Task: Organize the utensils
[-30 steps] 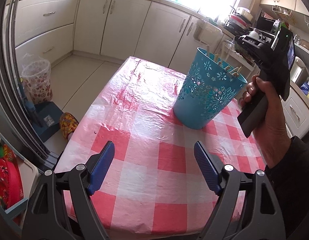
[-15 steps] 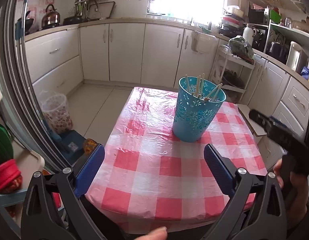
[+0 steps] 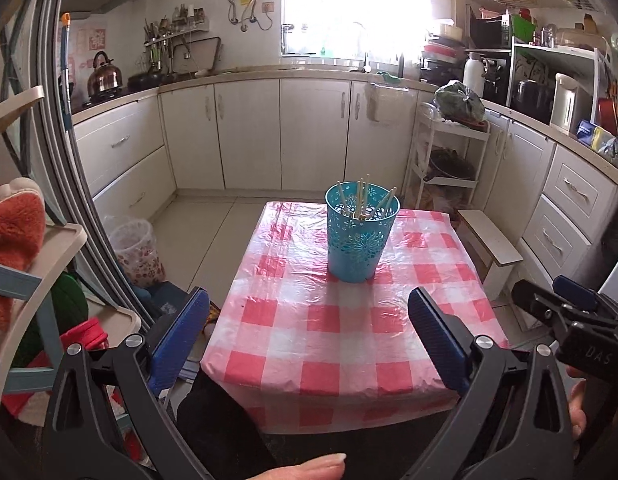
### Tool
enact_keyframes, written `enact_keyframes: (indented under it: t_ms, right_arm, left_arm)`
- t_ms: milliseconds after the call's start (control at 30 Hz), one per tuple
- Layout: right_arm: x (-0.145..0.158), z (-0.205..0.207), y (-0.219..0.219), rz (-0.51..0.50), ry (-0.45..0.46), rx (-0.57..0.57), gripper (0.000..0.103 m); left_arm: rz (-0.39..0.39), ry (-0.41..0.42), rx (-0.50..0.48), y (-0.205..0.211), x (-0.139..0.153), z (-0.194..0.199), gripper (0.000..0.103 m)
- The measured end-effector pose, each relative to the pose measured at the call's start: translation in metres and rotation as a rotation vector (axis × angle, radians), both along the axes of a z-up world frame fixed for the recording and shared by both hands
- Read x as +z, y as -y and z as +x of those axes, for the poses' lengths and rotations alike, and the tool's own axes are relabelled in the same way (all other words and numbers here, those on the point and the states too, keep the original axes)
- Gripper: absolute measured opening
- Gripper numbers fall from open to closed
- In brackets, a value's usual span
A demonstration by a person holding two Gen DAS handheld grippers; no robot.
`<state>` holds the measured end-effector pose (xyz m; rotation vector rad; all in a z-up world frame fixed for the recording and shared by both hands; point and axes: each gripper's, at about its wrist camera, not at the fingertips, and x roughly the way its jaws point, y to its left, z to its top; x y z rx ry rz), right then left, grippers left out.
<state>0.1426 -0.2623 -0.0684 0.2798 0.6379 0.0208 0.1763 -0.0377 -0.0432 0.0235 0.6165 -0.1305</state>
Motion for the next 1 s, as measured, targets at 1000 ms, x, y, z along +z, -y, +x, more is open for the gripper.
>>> enact_keyframes:
  t_ms: [1000]
  right_arm:
    - [0.034, -0.173, -0.059, 0.008, 0.172, -0.039, 0.096]
  left_arm:
    - [0.035, 0.107, 0.046, -0.013, 0.032, -0.159, 0.095]
